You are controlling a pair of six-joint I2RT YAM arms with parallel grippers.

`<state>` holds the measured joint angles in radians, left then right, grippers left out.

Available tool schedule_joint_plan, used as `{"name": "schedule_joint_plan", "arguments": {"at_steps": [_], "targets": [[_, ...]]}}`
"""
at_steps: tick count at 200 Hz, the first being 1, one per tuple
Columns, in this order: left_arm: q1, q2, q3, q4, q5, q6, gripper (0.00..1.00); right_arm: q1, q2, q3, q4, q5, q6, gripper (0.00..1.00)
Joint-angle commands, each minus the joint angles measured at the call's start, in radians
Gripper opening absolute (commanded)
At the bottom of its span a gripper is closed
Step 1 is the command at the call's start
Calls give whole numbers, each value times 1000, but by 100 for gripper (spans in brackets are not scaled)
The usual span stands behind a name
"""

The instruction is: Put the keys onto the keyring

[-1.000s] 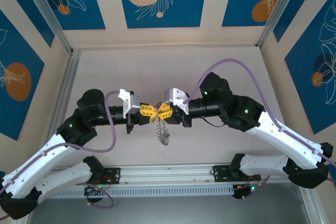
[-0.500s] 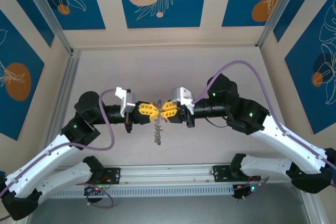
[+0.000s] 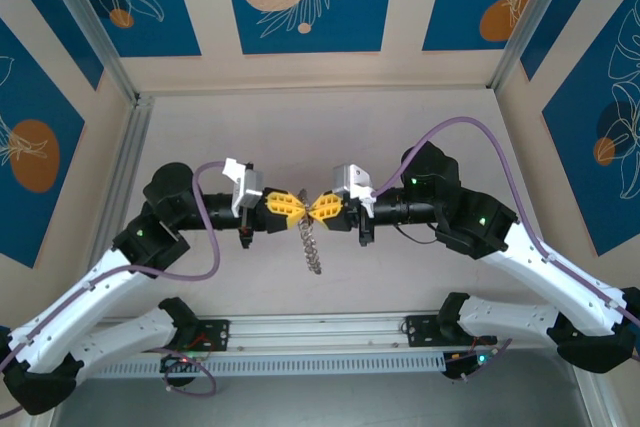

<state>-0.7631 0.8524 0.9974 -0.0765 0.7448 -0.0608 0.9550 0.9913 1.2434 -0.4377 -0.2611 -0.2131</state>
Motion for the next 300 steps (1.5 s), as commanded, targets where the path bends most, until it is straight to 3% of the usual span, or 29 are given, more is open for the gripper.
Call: {"name": "schedule_joint_plan", "arguments": {"at_steps": [1, 41, 78, 186, 300], "targets": [[9, 10, 132, -251, -68, 139, 19, 5, -8, 31, -19, 16, -6, 0], [8, 64, 348, -592, -188, 295, 29, 12, 33, 82, -101, 66, -22, 0], [-22, 149, 456, -764, -241, 371, 31, 50, 84, 151, -189, 123, -52, 0], [-86, 203, 451, -825, -307, 422, 32, 84, 153, 212, -234, 141, -80, 0], [-87, 181, 463, -850, -240, 406, 35, 73, 150, 198, -226, 123, -84, 0]]}}
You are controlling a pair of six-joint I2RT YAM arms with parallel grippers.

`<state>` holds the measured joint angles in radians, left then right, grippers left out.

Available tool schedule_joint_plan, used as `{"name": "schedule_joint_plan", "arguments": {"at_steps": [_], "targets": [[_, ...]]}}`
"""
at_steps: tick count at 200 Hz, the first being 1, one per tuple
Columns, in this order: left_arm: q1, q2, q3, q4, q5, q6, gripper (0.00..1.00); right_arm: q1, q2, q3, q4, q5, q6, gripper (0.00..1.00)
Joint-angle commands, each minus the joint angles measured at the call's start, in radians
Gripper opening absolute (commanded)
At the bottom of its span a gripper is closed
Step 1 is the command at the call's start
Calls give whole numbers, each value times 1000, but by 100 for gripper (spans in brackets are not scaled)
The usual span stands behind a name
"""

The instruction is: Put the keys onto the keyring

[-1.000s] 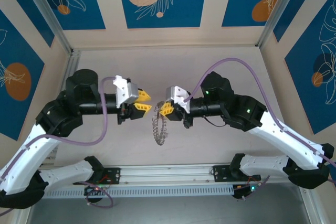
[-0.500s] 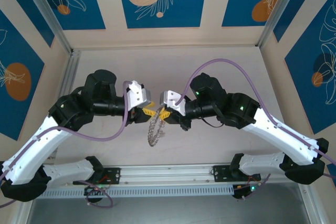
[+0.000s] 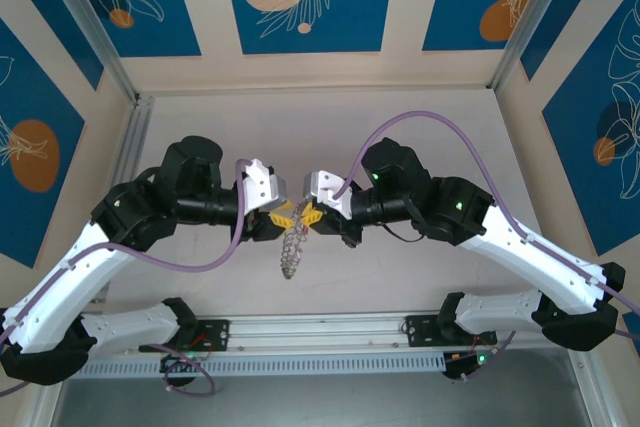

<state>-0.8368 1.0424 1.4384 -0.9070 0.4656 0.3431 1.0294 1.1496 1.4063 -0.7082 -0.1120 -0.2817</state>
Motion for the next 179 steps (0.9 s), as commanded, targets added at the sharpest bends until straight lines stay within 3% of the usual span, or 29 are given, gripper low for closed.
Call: {"name": "schedule_joint_plan", "arguments": {"at_steps": [1, 108, 119, 134, 179], "targets": [[-13, -10, 21, -19, 40, 1, 35, -2, -8, 35, 44, -26, -16, 0], [-21, 12, -26, 61, 7, -26, 24, -2, -12, 37, 57, -48, -14, 0], [-21, 7, -37, 76, 10, -32, 17, -2, -10, 37, 58, -49, -15, 0], [-21, 1, -54, 101, 26, -42, 0, -2, -11, 36, 61, -50, -15, 0], [-19, -100, -134, 236, 47, -81, 0, -18, -37, 1, 84, -39, 13, 0]]}}
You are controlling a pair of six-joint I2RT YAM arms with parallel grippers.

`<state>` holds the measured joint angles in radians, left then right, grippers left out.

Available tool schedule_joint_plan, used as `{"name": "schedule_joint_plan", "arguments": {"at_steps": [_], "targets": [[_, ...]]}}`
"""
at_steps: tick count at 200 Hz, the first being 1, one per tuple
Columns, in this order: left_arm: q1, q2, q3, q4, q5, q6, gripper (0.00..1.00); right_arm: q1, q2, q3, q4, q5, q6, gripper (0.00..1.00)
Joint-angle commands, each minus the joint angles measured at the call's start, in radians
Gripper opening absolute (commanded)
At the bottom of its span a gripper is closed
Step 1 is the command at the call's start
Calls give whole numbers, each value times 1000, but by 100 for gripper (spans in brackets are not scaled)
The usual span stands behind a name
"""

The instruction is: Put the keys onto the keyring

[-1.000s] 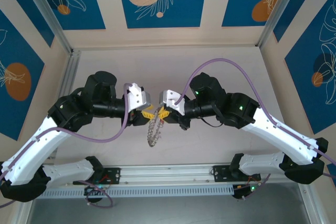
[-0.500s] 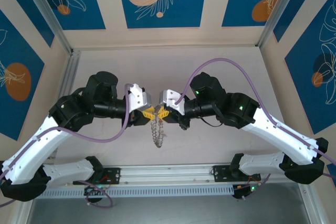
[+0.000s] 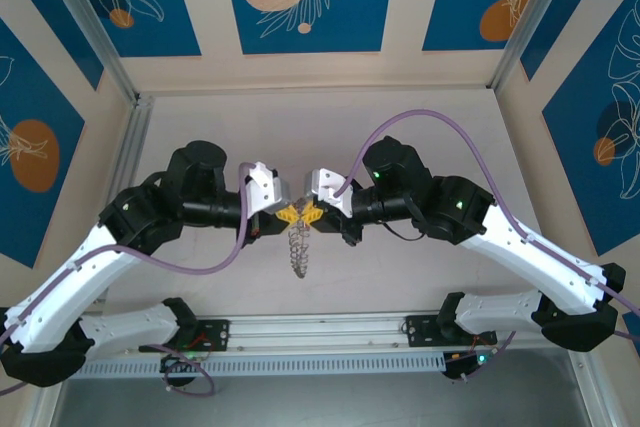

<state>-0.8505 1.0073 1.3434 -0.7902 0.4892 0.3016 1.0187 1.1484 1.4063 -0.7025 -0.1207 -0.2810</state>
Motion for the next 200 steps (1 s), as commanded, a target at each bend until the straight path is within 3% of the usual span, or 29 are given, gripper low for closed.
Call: {"name": "schedule_joint_plan", "arguments": {"at_steps": [1, 44, 92, 200], "targets": [[-5, -68, -41, 123, 25, -41, 0, -8, -37, -1, 79, -31, 13, 0], [-4, -124, -111, 274, 98, -103, 0, -22, -69, -57, 115, -65, 43, 12], [-4, -144, -149, 359, 156, -117, 0, -43, -99, -94, 132, -59, 61, 0], [-4, -147, -160, 400, 168, -97, 0, -84, -87, -139, 107, -105, 96, 2]]}}
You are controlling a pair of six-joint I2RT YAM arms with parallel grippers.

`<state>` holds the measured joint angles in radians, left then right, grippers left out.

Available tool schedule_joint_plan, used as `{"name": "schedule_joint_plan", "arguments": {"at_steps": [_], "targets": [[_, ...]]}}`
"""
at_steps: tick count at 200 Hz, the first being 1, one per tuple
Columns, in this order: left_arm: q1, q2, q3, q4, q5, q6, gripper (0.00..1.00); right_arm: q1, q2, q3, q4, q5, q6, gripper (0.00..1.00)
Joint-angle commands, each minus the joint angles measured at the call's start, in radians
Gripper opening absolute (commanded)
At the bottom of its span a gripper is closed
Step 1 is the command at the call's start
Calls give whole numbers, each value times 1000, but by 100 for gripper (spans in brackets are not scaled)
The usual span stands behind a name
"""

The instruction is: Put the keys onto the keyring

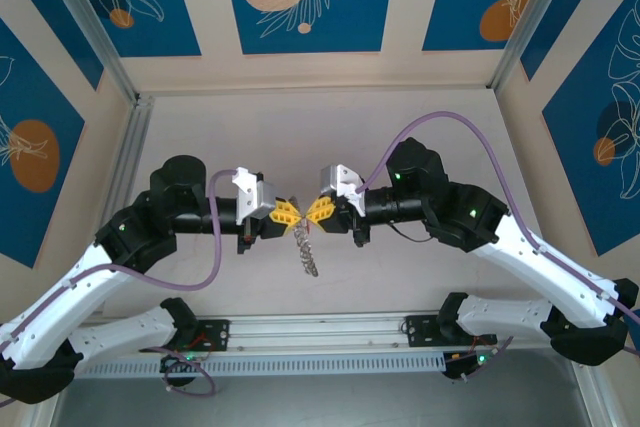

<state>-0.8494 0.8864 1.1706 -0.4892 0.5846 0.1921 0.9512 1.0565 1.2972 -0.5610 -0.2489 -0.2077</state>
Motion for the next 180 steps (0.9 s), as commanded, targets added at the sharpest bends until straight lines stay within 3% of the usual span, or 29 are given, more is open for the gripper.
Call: {"name": "schedule_joint_plan", "arguments": {"at_steps": [1, 180], "targets": [[-5, -26, 13, 100, 73, 13, 0, -17, 5, -30, -34, 23, 23, 2], [-4, -20, -31, 184, 69, -31, 0, -15, -47, -154, 130, -10, 73, 10]]}}
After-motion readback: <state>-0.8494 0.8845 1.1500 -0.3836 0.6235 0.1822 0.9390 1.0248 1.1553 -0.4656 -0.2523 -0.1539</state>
